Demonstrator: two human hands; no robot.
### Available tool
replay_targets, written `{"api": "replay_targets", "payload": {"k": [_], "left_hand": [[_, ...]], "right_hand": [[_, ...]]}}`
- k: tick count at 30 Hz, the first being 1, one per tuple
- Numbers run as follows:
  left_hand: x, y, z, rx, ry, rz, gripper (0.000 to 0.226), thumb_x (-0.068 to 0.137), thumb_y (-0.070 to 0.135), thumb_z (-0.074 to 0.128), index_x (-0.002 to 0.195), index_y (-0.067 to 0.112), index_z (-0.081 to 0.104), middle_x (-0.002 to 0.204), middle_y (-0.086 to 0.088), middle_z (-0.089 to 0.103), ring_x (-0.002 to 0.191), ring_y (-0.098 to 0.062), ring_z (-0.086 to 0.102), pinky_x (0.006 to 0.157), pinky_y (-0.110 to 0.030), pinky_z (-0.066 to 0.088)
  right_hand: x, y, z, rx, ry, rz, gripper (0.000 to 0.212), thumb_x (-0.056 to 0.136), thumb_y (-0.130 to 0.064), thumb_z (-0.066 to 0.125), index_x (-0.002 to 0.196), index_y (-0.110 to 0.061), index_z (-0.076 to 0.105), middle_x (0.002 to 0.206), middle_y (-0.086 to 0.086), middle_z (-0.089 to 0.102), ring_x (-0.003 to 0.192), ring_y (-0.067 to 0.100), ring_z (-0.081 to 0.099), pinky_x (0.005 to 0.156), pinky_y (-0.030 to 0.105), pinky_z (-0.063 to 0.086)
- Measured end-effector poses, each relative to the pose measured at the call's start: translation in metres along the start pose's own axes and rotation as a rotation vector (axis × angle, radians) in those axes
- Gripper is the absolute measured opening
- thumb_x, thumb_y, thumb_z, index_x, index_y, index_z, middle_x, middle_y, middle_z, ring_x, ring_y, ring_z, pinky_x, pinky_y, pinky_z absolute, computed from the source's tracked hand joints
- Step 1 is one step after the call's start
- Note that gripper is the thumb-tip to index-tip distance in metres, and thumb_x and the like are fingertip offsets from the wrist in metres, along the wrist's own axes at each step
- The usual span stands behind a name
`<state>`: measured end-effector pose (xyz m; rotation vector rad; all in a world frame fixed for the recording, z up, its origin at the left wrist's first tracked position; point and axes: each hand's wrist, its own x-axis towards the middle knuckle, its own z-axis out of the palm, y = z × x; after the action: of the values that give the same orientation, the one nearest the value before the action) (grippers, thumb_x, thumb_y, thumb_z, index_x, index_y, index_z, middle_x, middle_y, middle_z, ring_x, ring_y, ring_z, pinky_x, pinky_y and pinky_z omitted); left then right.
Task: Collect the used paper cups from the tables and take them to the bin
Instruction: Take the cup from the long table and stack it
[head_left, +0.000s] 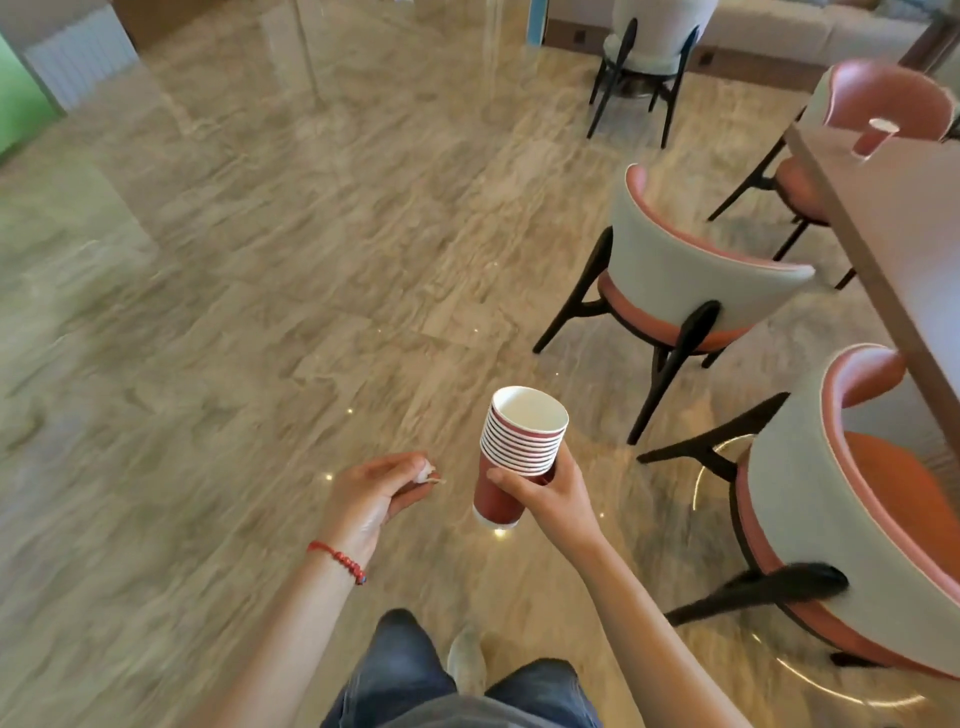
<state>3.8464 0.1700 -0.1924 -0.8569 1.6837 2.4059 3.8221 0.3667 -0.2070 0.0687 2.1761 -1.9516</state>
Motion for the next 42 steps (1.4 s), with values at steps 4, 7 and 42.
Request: {"api": "replay_targets", "payload": {"k": [4, 7, 42], "left_hand": [[0.074, 0.029, 0.015, -0.015, 0.029, -0.022, 0.019, 0.077, -0.003, 0.067, 0.060, 0.005, 0.073, 0.069, -0.011, 0.073, 0.068, -0.017, 0.071, 0.057, -0.021, 0.055], [0.139, 0.056, 0.028, -0.014, 0.010, -0.042, 0.020, 0.078, -0.004, 0.066, 0.060, 0.003, 0.072, 0.069, -0.013, 0.073, 0.066, -0.020, 0.071, 0.057, -0.021, 0.055], [0.801, 0.369, 0.312, 0.047, -0.171, -0.022, 0.009, 0.073, 0.001, 0.069, 0.065, 0.003, 0.074, 0.075, -0.016, 0.073, 0.073, -0.021, 0.072, 0.060, -0.022, 0.056]], "right_hand": [[0.082, -0.012, 0.005, -0.010, 0.006, 0.012, 0.058, 0.062, -0.032, 0.083, 0.113, -0.027, 0.056, 0.103, -0.010, 0.070, 0.097, 0.004, 0.065, 0.081, 0.023, 0.053], [0.150, -0.018, 0.010, -0.008, -0.001, 0.029, 0.058, 0.065, -0.026, 0.084, 0.115, -0.026, 0.055, 0.105, -0.008, 0.069, 0.097, 0.005, 0.065, 0.080, 0.023, 0.052], [0.877, -0.168, -0.072, 0.062, 0.204, 0.006, 0.058, 0.070, -0.017, 0.081, 0.121, -0.017, 0.053, 0.107, -0.003, 0.069, 0.098, 0.009, 0.065, 0.082, 0.026, 0.054]]}}
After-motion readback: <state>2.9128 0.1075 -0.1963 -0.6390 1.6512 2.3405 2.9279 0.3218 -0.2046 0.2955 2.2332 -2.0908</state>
